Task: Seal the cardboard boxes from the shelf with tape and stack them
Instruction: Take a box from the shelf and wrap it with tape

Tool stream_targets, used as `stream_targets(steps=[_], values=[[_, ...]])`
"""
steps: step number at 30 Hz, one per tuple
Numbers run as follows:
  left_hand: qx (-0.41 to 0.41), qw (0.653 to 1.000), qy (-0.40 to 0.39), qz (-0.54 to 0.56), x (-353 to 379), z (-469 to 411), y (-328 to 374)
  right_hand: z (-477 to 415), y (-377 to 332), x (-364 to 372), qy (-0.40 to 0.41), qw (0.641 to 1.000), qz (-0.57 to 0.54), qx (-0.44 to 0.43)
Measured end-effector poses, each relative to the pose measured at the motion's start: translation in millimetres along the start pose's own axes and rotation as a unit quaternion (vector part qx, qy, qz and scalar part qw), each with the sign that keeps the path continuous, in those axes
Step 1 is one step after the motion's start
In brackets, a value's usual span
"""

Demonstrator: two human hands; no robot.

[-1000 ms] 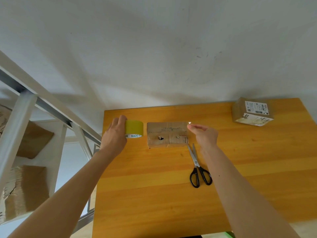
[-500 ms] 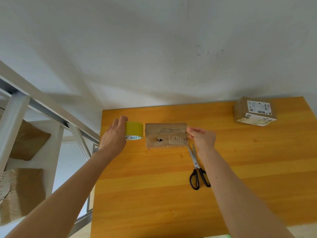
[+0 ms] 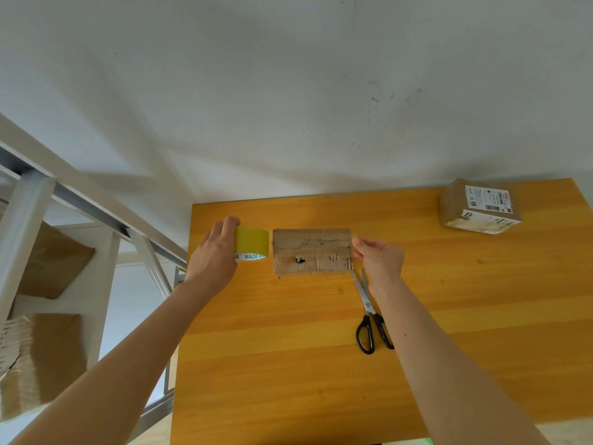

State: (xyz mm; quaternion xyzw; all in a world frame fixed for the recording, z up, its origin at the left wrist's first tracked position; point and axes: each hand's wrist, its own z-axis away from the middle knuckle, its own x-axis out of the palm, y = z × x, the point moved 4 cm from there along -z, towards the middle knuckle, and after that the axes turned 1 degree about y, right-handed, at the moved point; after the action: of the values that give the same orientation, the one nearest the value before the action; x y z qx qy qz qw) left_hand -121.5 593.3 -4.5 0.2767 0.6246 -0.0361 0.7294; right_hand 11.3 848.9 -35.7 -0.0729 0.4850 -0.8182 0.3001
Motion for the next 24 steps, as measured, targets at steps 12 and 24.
stream_targets(steps=[12, 24], values=[[0.001, 1.000, 0.001, -0.002, 0.7, 1.6, -1.5, -5.5, 2.4, 5.5, 0.011, 1.000, 0.013, -0.009], [0.008, 1.000, 0.002, 0.003, 7.0, 1.6, -4.8, -8.0, 9.0, 7.9, 0.040, 0.998, 0.048, -0.016]])
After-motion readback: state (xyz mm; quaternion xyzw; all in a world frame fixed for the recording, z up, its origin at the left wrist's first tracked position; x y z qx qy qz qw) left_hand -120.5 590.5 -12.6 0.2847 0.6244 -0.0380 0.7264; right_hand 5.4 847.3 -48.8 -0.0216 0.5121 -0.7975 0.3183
